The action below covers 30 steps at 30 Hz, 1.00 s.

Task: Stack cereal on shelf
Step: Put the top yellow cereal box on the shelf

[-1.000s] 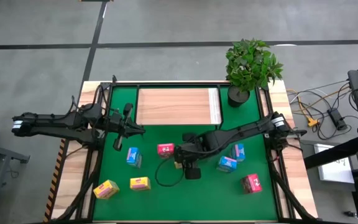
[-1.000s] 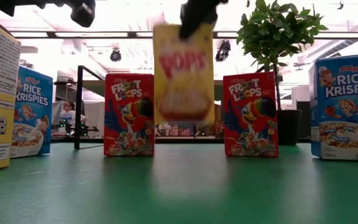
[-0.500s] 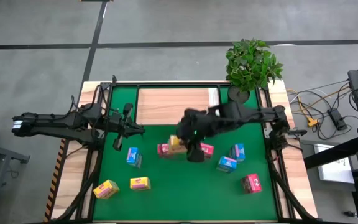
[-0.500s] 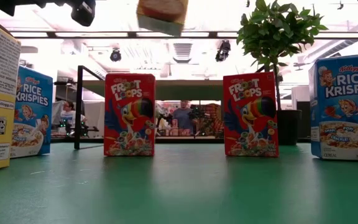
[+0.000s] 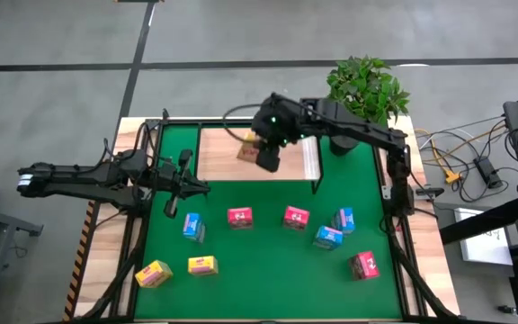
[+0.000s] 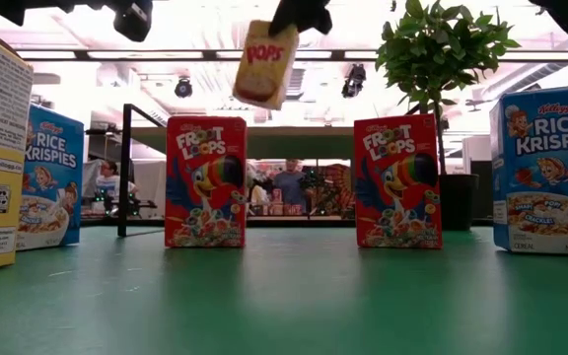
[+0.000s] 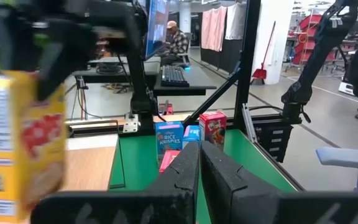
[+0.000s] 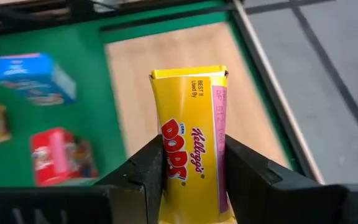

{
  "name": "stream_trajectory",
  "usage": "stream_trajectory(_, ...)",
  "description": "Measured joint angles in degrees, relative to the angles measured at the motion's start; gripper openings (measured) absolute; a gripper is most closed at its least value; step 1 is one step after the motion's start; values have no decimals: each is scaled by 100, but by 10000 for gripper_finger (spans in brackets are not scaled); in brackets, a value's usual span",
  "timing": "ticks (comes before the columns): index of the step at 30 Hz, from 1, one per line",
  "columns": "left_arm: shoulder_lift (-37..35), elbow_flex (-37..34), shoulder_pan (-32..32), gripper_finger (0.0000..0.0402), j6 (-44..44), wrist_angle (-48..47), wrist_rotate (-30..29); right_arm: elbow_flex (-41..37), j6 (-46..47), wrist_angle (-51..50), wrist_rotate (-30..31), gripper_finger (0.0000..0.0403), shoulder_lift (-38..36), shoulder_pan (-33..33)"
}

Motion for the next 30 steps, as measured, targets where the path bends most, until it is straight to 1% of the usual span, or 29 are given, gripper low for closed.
stream_trajectory(3,8,0,0,0,42,-2,0,-10,-89,87,-26,139,39,-156)
stream_trajectory(8,15,0,2,0,74,-4,0,-16,-138,87,-23,156,292,-236)
stream_trajectory(18,15,0,2,0,74,-4,0,-18,-298,82,-18,219,608,-255)
stream_trajectory(22,16,0,1,0,74,-4,0,-21,-328,86,-17,244,560,-257)
stream_trajectory(25,22,0,2,0,74,-2,0,-20,-180,88,-18,258,429,-249)
stream_trajectory(30,22,0,2,0,85,3,0,-12,167,70,-1,264,63,-205)
